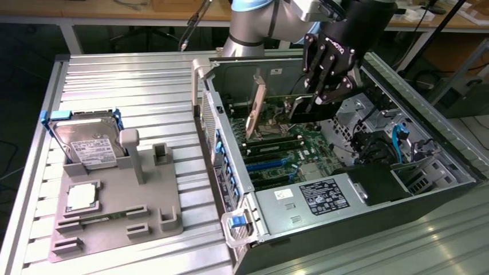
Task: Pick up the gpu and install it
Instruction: 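Insert the gpu into the slot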
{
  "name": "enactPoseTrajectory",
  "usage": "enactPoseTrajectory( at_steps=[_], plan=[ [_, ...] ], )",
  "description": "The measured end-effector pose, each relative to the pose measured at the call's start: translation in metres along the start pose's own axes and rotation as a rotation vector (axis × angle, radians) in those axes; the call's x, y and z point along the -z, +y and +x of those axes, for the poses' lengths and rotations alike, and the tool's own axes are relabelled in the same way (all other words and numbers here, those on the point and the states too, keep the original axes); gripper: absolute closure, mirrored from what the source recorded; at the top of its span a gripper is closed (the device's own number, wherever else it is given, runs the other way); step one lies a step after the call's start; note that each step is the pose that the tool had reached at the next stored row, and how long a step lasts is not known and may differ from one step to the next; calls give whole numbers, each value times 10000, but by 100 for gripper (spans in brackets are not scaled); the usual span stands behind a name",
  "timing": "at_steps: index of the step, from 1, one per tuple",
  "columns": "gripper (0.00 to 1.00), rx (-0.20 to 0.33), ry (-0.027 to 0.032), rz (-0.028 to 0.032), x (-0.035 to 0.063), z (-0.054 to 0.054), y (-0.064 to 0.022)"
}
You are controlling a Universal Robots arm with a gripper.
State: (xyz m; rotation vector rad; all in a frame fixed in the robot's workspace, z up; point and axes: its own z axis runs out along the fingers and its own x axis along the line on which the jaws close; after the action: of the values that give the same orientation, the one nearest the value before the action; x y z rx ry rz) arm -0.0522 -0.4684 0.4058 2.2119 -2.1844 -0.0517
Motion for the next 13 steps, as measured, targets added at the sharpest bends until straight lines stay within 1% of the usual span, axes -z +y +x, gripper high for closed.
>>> enactPoseTrajectory(
  at_steps=[13],
  plan=[
    [73,0,-1,0,-32,0,-2]
  ],
)
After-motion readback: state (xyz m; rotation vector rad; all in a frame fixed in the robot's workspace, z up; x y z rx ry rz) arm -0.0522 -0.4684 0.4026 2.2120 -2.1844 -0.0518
